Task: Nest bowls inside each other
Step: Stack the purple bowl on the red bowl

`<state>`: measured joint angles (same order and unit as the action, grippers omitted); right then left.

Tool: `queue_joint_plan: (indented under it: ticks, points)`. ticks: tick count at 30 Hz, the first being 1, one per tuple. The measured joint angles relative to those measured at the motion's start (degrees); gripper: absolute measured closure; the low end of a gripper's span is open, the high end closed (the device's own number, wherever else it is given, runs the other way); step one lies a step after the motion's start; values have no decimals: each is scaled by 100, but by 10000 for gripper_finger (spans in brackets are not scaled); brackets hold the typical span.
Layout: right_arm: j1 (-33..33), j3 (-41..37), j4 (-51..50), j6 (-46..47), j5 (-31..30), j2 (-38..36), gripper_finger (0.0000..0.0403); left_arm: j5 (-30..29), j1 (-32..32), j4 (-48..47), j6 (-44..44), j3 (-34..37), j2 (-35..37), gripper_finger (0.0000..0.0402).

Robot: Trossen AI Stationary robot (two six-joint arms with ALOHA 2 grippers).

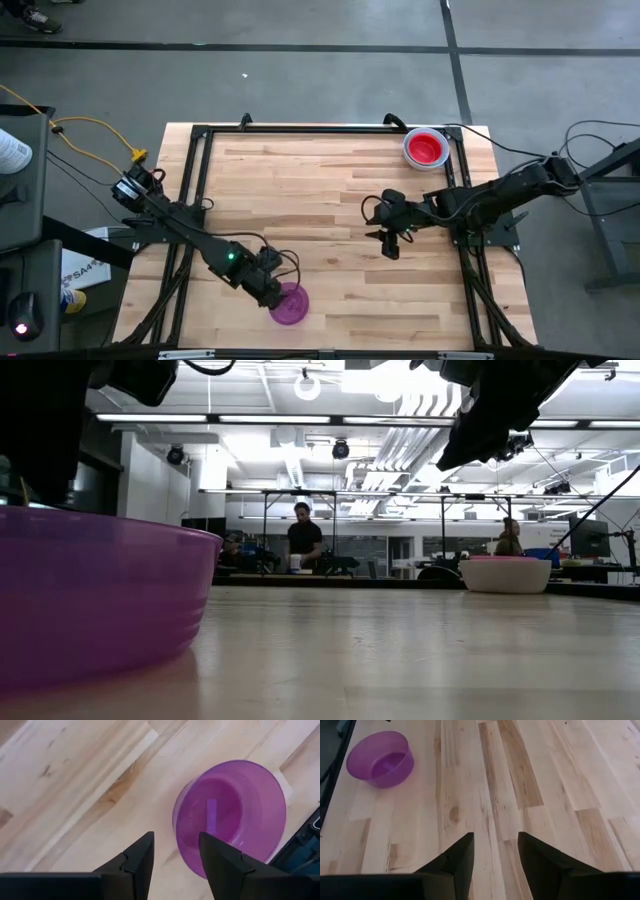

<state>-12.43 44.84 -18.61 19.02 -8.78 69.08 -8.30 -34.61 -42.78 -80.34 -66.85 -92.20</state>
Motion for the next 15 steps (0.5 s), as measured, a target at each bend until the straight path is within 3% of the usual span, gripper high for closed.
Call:
queue_joint_plan:
  ticks: [15]
  points:
    - [2,0,-21,-131,89,0,257,481,-118,427,-612,6,-463,247]
